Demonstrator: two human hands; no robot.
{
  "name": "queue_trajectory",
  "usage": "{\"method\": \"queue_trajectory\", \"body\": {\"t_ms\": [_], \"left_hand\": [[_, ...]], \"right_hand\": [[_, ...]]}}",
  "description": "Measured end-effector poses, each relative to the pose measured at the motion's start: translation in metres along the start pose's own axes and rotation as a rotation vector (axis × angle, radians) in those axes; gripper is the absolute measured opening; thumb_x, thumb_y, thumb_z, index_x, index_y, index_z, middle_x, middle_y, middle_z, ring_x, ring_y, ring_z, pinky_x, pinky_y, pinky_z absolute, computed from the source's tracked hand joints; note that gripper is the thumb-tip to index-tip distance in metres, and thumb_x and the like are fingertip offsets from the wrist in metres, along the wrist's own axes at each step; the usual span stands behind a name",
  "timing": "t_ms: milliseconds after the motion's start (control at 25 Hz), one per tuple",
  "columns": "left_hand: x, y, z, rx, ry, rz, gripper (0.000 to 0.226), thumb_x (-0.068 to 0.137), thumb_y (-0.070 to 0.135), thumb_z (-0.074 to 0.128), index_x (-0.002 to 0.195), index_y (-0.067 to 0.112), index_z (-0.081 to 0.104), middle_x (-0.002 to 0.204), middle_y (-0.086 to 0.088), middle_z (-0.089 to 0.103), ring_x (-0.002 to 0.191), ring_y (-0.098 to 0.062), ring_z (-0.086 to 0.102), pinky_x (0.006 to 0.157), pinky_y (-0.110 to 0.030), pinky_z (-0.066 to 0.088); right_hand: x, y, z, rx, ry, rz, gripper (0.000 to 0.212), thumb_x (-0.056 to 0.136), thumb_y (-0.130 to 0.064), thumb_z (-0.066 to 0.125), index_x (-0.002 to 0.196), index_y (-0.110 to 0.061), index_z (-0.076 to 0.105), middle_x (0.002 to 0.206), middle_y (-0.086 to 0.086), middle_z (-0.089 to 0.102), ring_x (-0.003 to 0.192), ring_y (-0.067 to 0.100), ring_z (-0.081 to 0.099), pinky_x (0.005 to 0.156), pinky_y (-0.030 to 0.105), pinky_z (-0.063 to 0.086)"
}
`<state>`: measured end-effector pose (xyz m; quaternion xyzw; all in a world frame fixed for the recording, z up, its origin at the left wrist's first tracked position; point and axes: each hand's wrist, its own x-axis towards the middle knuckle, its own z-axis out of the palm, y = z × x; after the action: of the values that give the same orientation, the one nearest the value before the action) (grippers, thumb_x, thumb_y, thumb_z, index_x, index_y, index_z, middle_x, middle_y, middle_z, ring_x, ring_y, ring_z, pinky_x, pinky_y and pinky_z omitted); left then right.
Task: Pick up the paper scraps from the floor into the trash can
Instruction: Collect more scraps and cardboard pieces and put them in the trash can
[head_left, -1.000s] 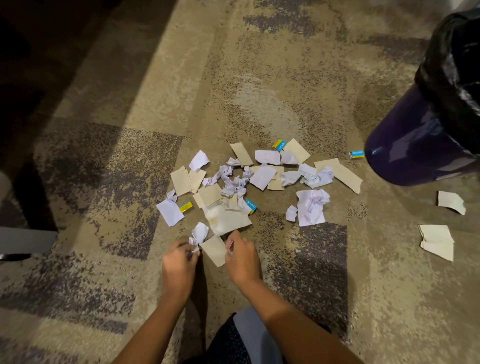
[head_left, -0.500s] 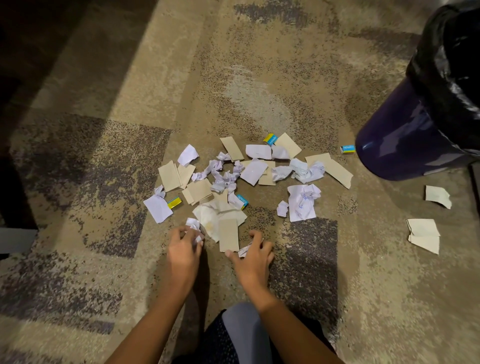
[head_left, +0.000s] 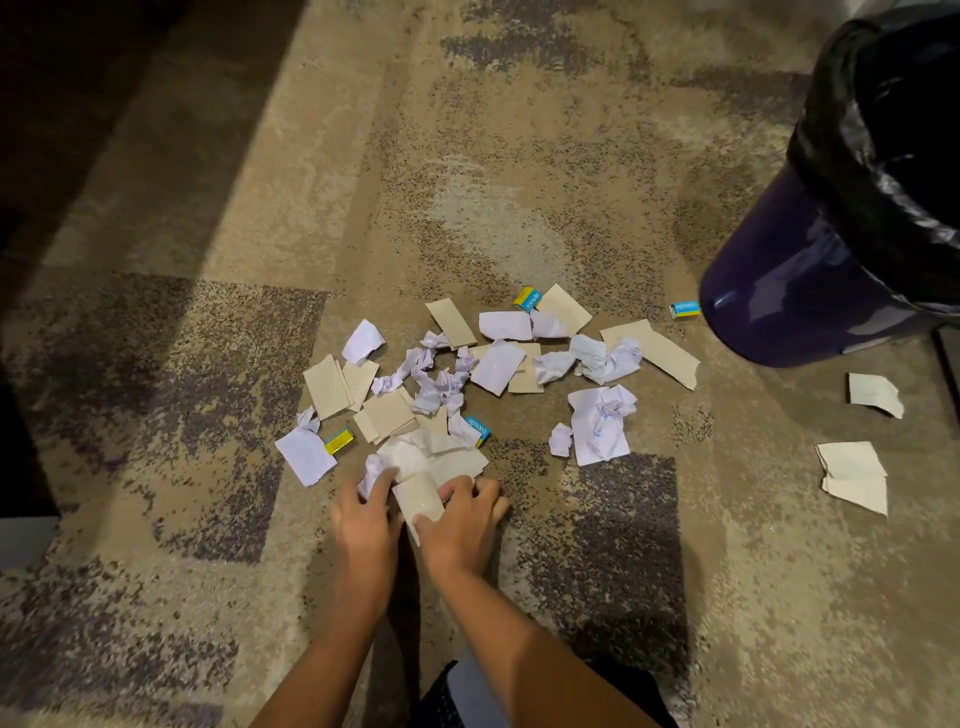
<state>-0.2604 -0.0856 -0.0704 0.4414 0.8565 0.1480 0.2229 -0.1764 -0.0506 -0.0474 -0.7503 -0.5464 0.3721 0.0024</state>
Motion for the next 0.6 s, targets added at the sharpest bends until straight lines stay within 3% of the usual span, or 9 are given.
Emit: {"method": "queue_trajectory", "body": {"t_ms": [120,200,320,440,600], "left_hand": [[0.001,-0.007,-0.004,-0.038,0.043,0.092,0.024,0.073,-0.011,0.065,0.09,0.006,0.064,0.105,-0.014,0.059,0.092,-0.034,0.057,0.072,-0.029,0.038],[0.003,-0.007,-0.01,-0.086,0.055,0.067,0.016,0.076,-0.011,0.063,0.079,0.004,0.064,0.098,-0.012,0.062,0.087,-0.03,0.06,0.07,-0.023,0.034],[0.005,-0.004,-0.015,-0.112,0.079,0.009,0.011,0.08,-0.006,0.064,0.08,0.004,0.067,0.089,-0.013,0.068,0.081,-0.03,0.063,0.067,-0.025,0.035],[0.007,0.001,-0.018,-0.154,0.127,-0.126,0.01,0.083,0.002,0.065,0.088,0.004,0.073,0.09,-0.015,0.073,0.078,-0.032,0.066,0.065,-0.027,0.038],[0.011,0.004,-0.018,-0.145,0.111,-0.213,0.01,0.083,0.007,0.066,0.089,0.005,0.072,0.098,-0.017,0.07,0.084,-0.034,0.064,0.074,-0.034,0.043]], "right_hand": [[0.001,0.005,-0.002,0.039,-0.017,-0.047,0.022,0.078,-0.028,0.074,0.095,-0.024,0.061,0.124,-0.003,0.039,0.117,0.017,0.034,0.089,0.025,0.043],[0.003,0.01,-0.008,0.094,-0.024,-0.062,0.014,0.082,-0.024,0.07,0.093,-0.022,0.062,0.119,-0.004,0.045,0.11,0.016,0.044,0.077,0.02,0.04],[0.008,0.016,-0.021,0.241,0.002,-0.028,0.012,0.083,-0.015,0.069,0.091,-0.018,0.062,0.111,-0.002,0.053,0.09,0.014,0.055,0.066,0.015,0.038],[0.014,0.025,-0.037,0.344,0.039,0.004,0.014,0.082,-0.007,0.07,0.094,-0.012,0.063,0.108,0.002,0.058,0.088,0.014,0.056,0.057,0.004,0.035],[0.02,0.04,-0.065,0.416,0.136,0.01,0.018,0.081,-0.007,0.072,0.085,-0.02,0.06,0.098,-0.002,0.058,0.093,0.018,0.059,0.066,0.015,0.045]]}}
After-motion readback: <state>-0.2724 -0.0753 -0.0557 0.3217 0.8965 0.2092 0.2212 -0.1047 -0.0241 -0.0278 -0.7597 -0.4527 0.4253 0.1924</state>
